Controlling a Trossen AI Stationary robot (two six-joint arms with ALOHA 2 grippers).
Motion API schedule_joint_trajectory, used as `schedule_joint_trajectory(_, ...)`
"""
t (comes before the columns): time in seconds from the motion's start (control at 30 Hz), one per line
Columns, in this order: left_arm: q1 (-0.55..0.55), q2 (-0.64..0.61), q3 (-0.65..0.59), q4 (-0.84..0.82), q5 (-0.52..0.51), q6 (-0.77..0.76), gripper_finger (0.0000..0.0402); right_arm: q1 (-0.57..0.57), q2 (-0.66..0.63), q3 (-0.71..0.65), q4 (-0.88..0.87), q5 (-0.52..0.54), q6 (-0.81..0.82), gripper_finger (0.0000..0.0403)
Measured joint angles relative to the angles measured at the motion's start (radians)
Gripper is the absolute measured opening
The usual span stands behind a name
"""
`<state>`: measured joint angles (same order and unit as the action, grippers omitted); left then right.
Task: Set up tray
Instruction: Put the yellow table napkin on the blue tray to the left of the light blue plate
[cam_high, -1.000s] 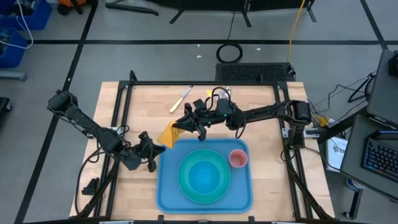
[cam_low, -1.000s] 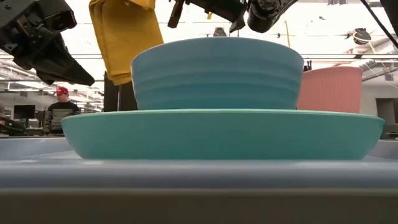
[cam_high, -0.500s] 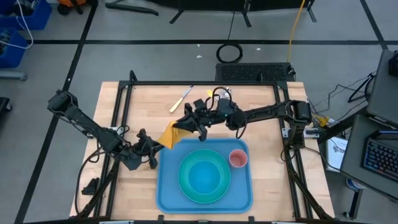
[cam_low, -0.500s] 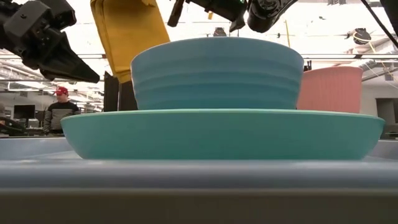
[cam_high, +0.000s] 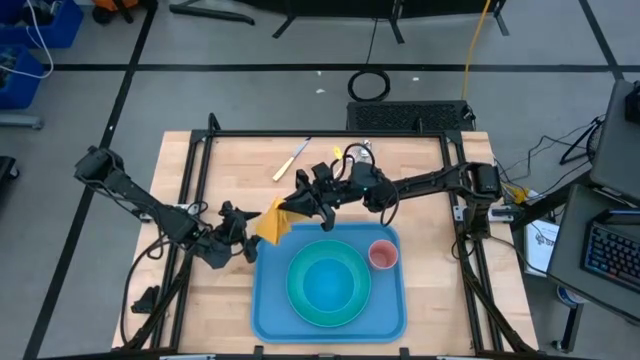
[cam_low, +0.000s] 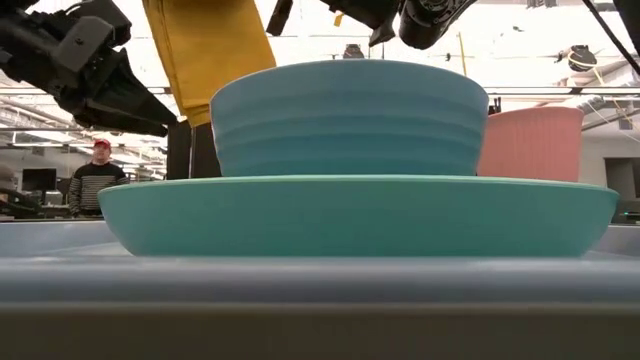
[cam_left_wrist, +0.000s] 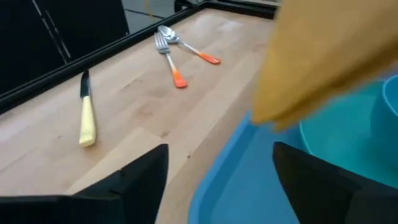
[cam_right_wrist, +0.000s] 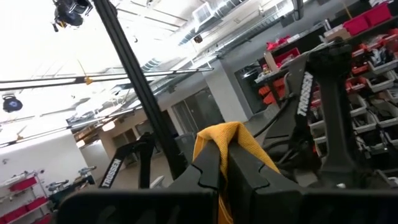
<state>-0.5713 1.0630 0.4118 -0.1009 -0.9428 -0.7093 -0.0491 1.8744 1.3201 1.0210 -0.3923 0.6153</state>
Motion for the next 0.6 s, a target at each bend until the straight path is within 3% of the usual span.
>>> schedule_joint_trajectory(0.17, 0.001, 0.0, 0.0, 0.041, 0.034, 0.029, 0.0324, -0.001, 0.0, 0.0, -0.001, 0.004, -0.001, 0.0)
schedule_joint_trajectory(0.4, 0.0, 0.0, 0.001, 0.1, 0.159, 0.126, 0.0328, -0.001, 0.0, 0.0, 0.0, 0.003, -0.006, 0.0)
schedule_joint_trajectory(0.6, 0.0, 0.032, 0.001, 0.116, 0.142, 0.125, 0.0328, -0.001, 0.0, 0.0, -0.005, 0.003, -0.006, 0.0)
